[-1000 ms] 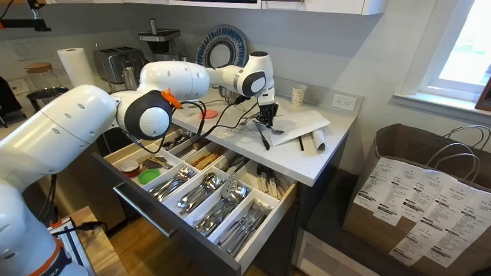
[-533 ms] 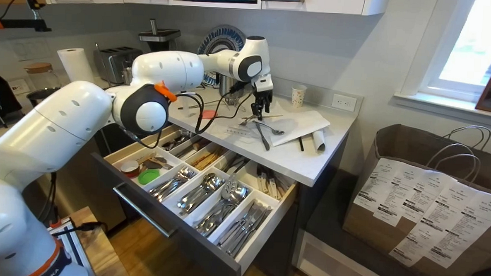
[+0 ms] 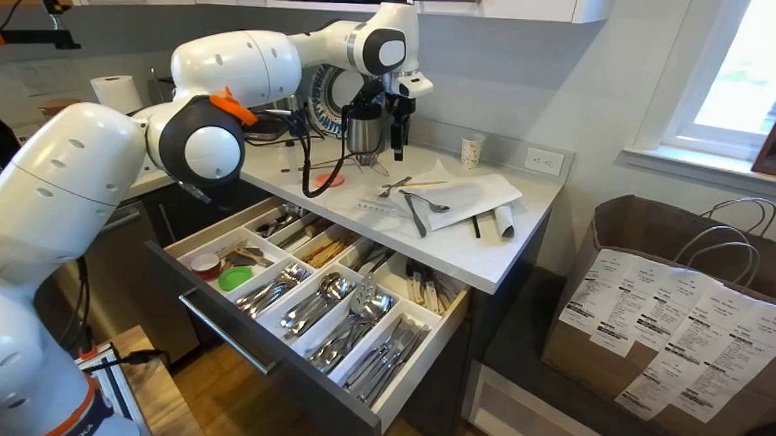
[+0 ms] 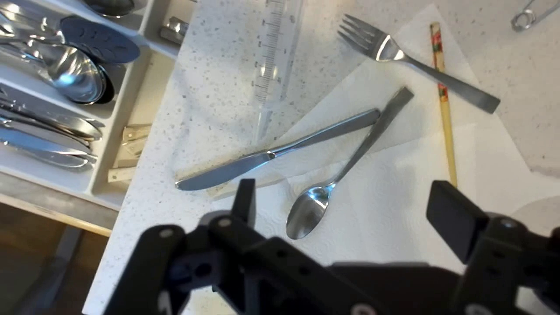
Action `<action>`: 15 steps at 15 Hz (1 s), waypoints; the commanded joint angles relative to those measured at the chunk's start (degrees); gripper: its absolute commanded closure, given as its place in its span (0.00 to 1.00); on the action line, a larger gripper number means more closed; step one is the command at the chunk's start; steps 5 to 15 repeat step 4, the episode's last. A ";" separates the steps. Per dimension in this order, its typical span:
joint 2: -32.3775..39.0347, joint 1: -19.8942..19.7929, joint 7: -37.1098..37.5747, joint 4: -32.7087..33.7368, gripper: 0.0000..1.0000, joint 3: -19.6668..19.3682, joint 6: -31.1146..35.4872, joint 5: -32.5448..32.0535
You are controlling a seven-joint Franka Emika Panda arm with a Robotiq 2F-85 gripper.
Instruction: Pick up one silver spoon from the open drawer and put it on the sheet of kitchen paper on the kitchen counter
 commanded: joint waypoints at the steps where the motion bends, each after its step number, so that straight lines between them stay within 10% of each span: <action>1: -6.02 1.14 -9.89 -9.01 0.00 1.06 -1.04 -0.99; 15: -3.98 1.21 -10.80 -5.91 0.00 0.78 -0.74 0.00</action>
